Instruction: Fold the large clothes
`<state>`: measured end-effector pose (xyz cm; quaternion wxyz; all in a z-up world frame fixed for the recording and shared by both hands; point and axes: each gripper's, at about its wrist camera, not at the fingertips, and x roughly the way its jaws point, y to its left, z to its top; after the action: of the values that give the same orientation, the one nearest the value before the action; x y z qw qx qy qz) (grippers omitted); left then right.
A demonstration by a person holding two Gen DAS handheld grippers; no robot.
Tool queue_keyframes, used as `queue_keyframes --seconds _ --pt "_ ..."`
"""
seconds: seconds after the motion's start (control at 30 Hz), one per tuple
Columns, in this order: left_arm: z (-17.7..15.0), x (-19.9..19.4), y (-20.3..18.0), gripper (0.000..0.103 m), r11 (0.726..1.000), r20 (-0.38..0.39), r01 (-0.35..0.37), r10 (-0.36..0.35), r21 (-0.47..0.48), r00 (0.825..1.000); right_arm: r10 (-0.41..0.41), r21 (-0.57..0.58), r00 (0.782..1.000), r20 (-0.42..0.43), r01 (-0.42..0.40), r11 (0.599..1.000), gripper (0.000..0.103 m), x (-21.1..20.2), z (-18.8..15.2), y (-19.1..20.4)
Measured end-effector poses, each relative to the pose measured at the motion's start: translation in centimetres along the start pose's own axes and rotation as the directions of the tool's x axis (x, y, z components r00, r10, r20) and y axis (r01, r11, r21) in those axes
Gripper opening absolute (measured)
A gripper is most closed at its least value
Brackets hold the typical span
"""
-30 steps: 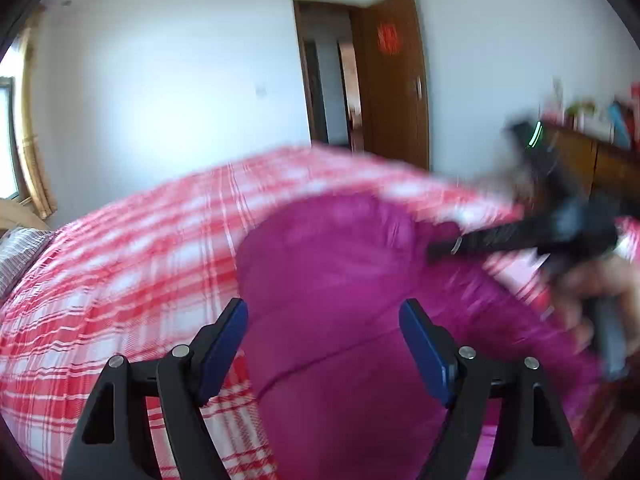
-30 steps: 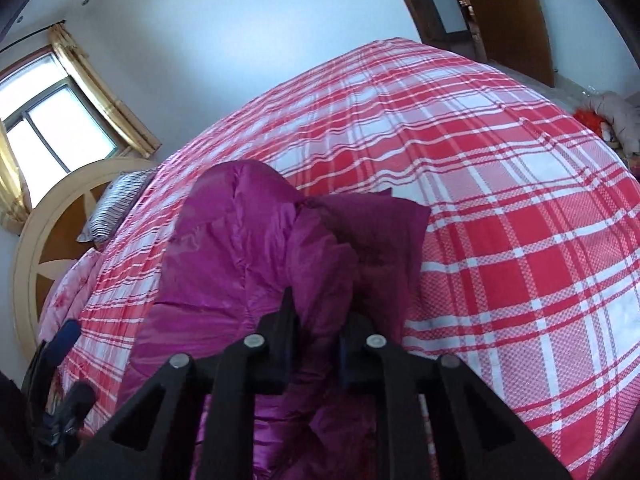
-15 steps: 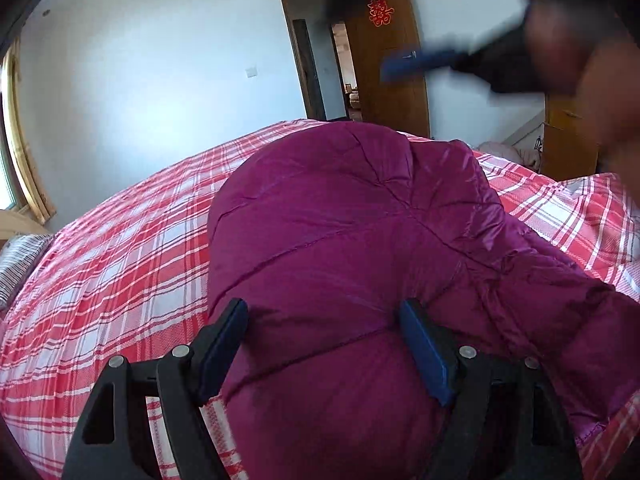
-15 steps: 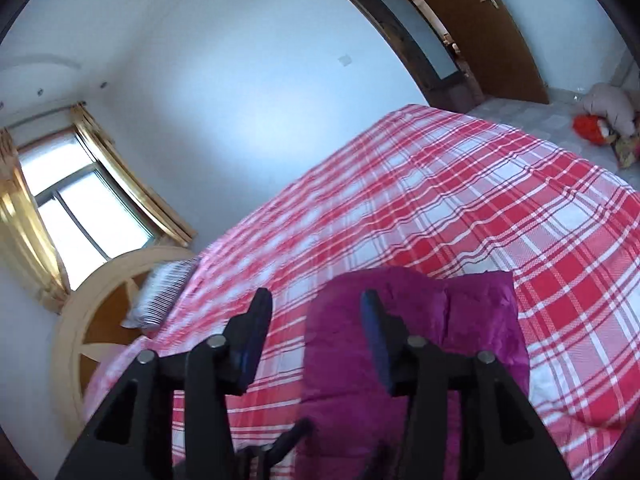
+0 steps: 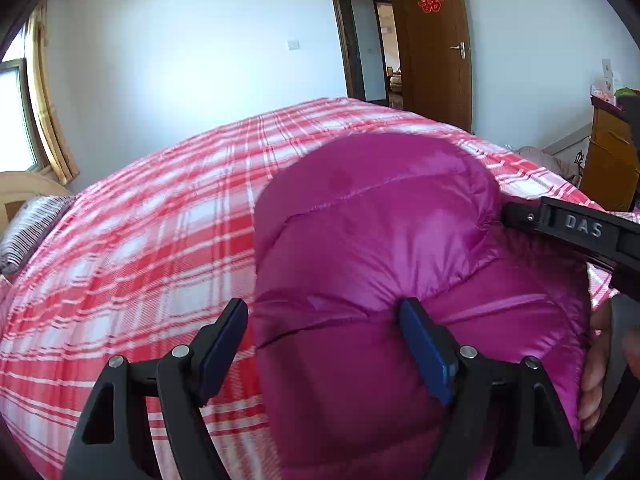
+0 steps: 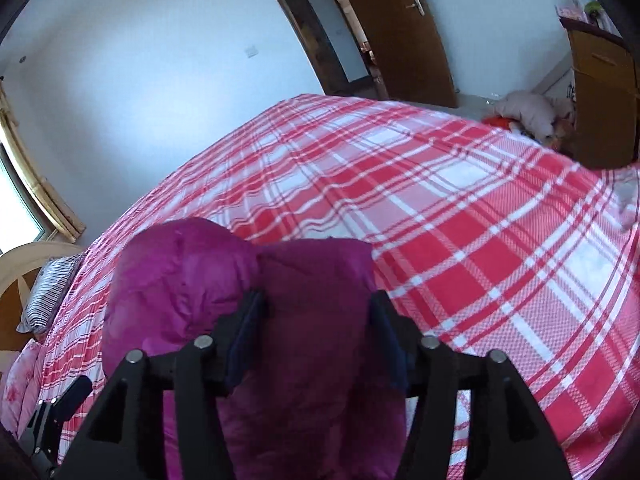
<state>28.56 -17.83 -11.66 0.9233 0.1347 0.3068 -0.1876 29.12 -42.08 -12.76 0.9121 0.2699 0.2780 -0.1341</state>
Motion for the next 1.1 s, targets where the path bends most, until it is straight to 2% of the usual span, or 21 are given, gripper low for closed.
queue_keyframes --seconds 0.03,0.13,0.23,0.3,0.57,1.1 --pt "-0.1 0.4 -0.1 0.08 1.0 -0.001 0.007 -0.007 -0.005 1.0 -0.002 0.011 1.0 -0.005 0.002 1.0 0.068 0.4 -0.4 -0.4" --pt "-0.5 1.0 -0.1 0.087 1.0 -0.018 0.001 -0.001 -0.018 1.0 0.003 0.04 1.0 -0.019 -0.002 0.999 0.069 1.3 -1.1 -1.4" --pt "-0.9 2.4 0.8 0.094 0.996 -0.064 0.041 -0.046 -0.082 0.997 -0.003 0.029 1.0 -0.027 0.004 1.0 0.069 1.6 -1.3 -1.2" --pt "-1.1 2.9 1.3 0.094 0.992 -0.08 0.06 -0.068 -0.107 0.994 -0.005 0.023 0.999 -0.041 0.005 1.0 0.069 2.1 -1.3 -0.8" --pt "-1.4 3.5 1.2 0.097 0.991 -0.098 0.062 -0.074 -0.119 0.992 0.003 0.031 0.996 -0.094 -0.001 1.0 0.069 3.5 -1.5 -1.0" --pt "-1.8 4.4 1.8 0.1 0.985 -0.127 0.087 -0.107 -0.151 0.986 0.023 0.041 0.992 -0.121 -0.018 0.999 0.073 4.5 -1.5 -1.1"
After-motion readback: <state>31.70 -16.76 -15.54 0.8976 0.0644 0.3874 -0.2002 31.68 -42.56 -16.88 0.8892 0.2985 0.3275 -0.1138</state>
